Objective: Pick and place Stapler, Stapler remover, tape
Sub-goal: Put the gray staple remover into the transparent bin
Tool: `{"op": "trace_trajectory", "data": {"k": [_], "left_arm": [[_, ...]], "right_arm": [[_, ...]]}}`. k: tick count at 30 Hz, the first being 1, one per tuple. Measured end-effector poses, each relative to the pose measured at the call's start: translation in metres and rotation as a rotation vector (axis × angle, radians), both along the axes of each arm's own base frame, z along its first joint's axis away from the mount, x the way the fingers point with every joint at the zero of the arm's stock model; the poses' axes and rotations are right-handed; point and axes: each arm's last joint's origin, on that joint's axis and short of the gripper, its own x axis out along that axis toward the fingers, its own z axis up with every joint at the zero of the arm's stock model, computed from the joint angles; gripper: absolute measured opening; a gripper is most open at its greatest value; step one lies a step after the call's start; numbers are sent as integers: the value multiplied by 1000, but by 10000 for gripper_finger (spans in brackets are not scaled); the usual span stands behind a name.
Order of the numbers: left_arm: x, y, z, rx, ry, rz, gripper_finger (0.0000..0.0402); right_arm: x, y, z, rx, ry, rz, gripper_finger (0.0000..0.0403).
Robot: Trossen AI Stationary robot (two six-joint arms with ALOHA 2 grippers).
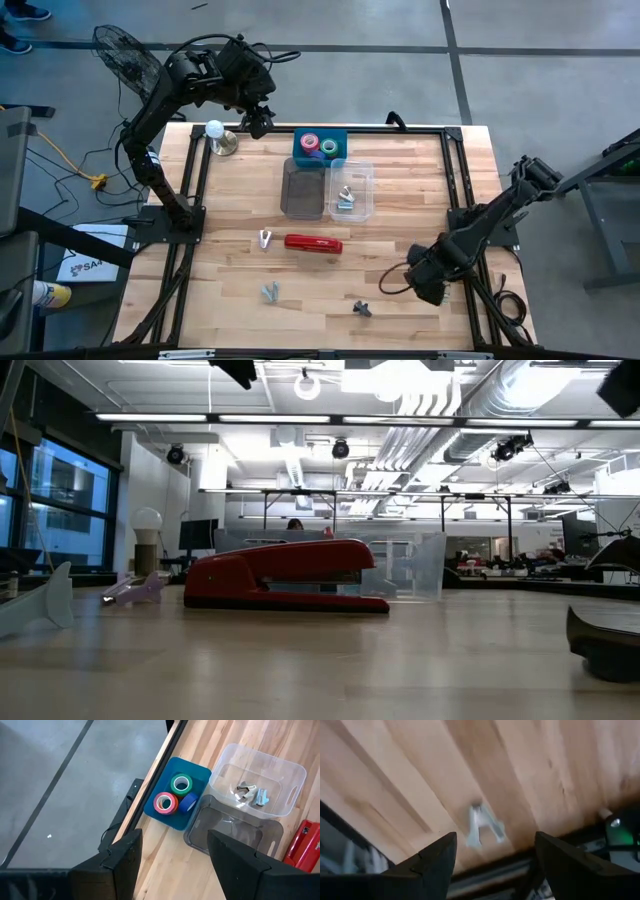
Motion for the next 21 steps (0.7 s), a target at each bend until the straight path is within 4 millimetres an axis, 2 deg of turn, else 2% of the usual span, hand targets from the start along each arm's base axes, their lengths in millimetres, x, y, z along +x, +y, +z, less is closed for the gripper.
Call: {"op": "trace_trajectory", "data": {"k": [4, 10, 16, 21], "left_arm": [[0, 0, 0, -18, -6, 21, 220], [0, -1, 0, -35, -19, 36, 220], [-1, -1, -1, -44, -16, 45, 220], [-2, -1, -2, -68, -14, 70, 220]], "right_arm": [[-2, 4, -11, 10, 125, 99, 259], [5, 12, -31, 82, 260, 183, 259], [10, 16, -46, 91, 301, 251, 267], [18, 13, -52, 115, 306, 218, 286]]}}
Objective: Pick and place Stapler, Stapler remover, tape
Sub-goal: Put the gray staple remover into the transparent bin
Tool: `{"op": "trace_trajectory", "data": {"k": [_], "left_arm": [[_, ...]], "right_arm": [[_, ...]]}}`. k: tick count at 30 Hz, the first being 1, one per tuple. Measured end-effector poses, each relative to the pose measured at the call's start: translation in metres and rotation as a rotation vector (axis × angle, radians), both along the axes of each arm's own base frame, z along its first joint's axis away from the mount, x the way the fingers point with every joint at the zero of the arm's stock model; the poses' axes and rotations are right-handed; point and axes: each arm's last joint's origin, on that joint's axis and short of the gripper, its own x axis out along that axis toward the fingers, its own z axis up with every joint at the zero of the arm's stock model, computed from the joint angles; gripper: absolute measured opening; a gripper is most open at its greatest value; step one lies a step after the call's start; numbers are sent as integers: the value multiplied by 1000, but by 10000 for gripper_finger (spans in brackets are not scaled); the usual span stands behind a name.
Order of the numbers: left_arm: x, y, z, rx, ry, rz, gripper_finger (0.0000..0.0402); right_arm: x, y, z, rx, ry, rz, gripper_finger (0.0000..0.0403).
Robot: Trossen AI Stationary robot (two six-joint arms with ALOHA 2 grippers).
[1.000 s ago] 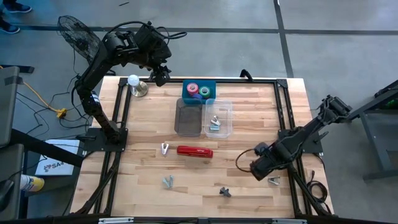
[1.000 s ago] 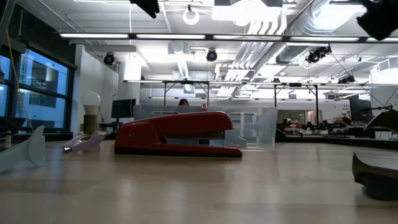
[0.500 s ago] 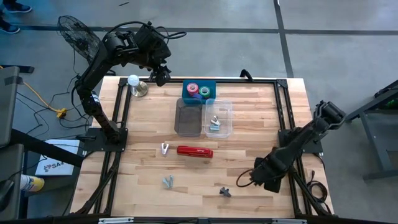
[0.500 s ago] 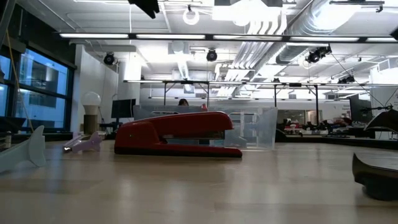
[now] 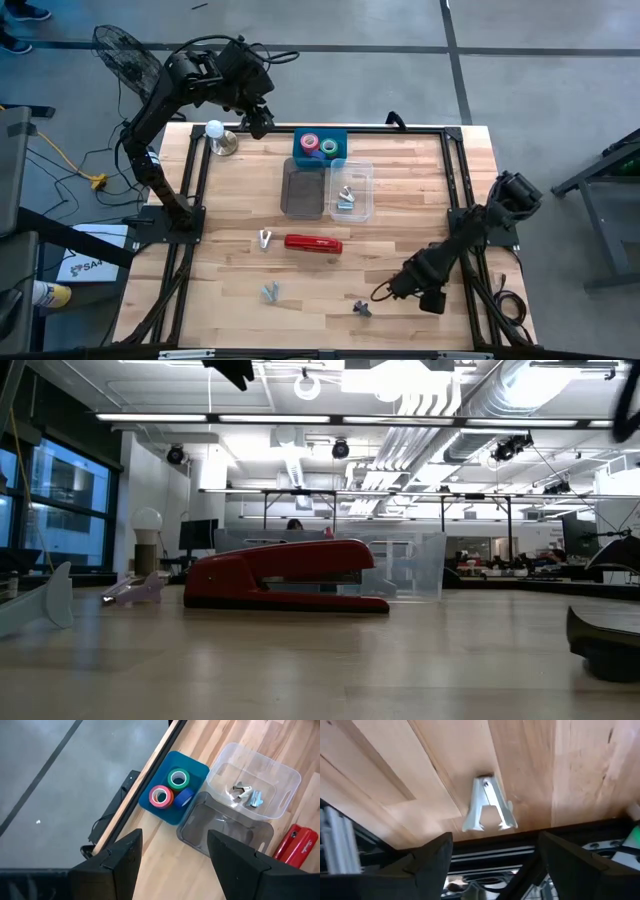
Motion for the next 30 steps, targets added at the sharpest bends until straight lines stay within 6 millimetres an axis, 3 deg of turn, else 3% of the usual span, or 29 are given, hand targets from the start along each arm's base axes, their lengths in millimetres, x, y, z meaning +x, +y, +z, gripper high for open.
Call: {"op": "trace_trajectory", "data": {"k": [10, 18, 30], "left_arm": [[0, 0, 0, -5, -2, 6, 220], [0, 0, 0, -18, -10, 5, 220], [0, -1, 0, -23, -13, 0, 220]], "right_arm": [[15, 2, -23, 106, 52, 3, 305], [8, -3, -39, 58, 226, 110, 305], [9, -8, -37, 90, 279, 54, 305]]}}
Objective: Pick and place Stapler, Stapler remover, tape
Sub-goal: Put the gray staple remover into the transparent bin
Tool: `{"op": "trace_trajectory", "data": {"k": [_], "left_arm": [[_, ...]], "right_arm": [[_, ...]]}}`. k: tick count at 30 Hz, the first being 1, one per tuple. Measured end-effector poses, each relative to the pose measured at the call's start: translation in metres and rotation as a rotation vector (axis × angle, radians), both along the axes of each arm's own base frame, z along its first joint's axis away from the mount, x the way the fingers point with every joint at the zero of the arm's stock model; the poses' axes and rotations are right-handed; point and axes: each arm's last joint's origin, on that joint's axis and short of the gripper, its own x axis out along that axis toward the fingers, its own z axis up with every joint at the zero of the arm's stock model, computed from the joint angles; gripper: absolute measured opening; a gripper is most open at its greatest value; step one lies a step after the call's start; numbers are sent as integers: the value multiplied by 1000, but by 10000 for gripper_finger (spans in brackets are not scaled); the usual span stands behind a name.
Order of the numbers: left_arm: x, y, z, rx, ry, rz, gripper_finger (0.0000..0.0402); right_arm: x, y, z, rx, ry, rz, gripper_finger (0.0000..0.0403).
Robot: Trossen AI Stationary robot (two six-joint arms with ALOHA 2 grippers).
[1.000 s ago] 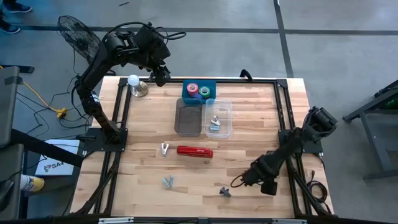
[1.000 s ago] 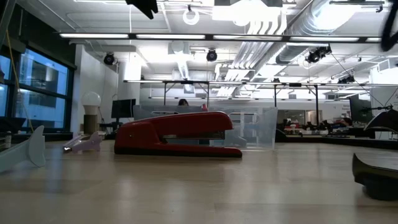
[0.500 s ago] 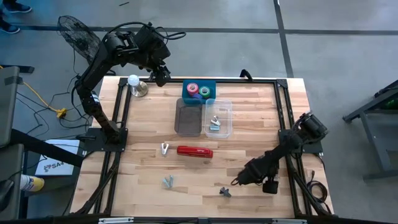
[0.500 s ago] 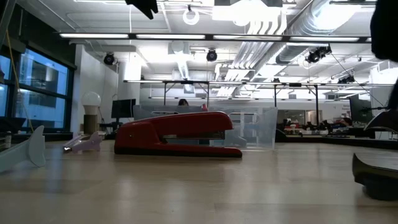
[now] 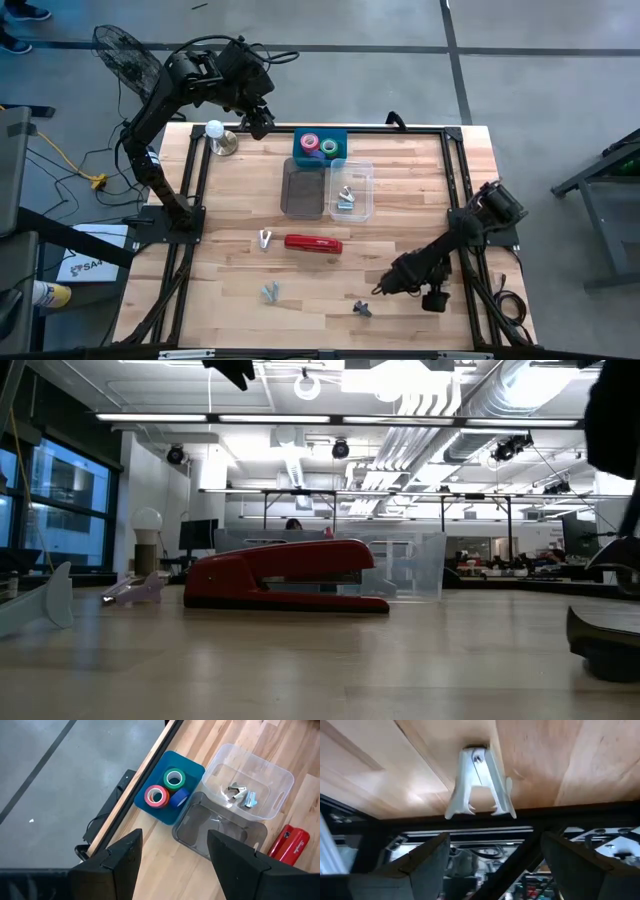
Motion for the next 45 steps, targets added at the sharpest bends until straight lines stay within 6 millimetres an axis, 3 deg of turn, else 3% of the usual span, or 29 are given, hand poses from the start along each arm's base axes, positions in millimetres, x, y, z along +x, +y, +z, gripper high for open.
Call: {"op": "trace_trajectory", "data": {"k": [14, 22, 36, 45], "left_arm": [[0, 0, 0, -8, -6, 13, 220], [0, 0, 0, -9, -7, 16, 220], [0, 0, 0, -13, -10, 22, 220], [0, 0, 0, -20, -16, 34, 220]], "right_arm": [[16, 1, -7, 40, -124, -94, 305], [15, 1, -9, -7, -141, -80, 305], [-17, 8, -32, 5, -53, -82, 305], [-16, 11, -35, -12, -87, -94, 294]]}}
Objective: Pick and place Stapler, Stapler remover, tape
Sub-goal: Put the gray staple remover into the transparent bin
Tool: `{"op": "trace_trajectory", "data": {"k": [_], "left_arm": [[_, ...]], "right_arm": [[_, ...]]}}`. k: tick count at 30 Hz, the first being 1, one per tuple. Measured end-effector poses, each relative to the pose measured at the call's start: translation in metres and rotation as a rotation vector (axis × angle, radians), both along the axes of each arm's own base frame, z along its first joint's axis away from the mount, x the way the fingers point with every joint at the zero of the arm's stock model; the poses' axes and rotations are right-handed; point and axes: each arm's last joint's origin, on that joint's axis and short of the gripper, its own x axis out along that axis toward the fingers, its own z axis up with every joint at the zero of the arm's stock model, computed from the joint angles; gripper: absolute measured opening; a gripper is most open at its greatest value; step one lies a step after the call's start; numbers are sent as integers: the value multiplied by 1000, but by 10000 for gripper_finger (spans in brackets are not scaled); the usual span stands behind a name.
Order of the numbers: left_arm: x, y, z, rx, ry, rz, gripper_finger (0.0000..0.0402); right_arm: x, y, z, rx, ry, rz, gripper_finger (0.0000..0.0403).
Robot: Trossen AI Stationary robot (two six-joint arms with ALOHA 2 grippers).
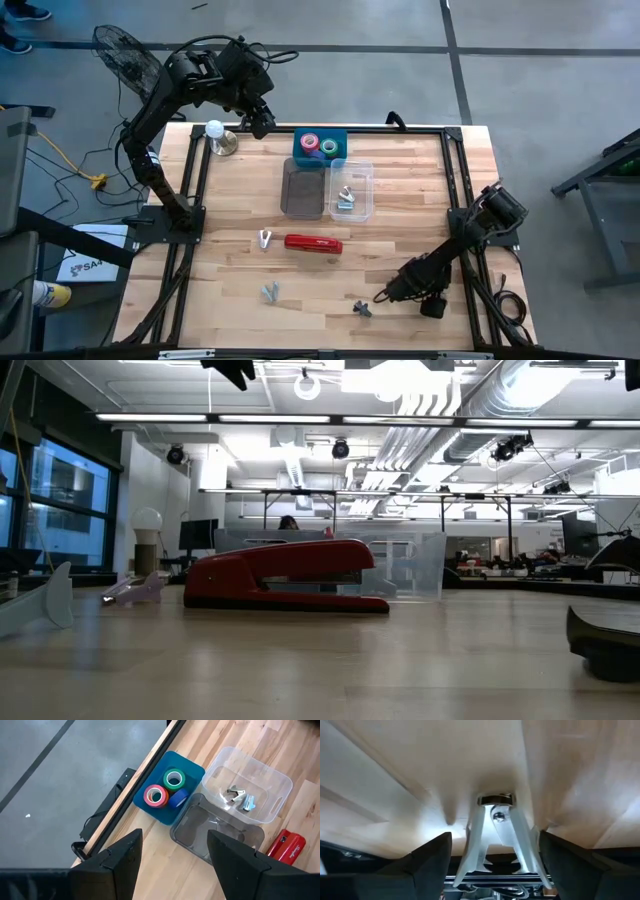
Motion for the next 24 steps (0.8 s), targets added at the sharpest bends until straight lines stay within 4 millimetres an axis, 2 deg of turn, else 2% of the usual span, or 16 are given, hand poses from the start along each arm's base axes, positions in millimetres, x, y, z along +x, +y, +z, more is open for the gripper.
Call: {"op": "trace_trajectory", "data": {"k": [7, 12, 18, 24], "left_arm": [[0, 0, 0, 0, 0, 0, 220], [0, 0, 0, -2, -2, 3, 220], [0, 0, 0, -2, -2, 3, 220], [0, 0, 0, -3, -2, 4, 220]], "right_arm": [[0, -1, 0, -23, -15, 13, 270], [0, -1, -1, -46, -29, 21, 236], [0, -2, -1, -61, -39, 29, 175], [0, -4, 0, -80, -36, 31, 96]]}}
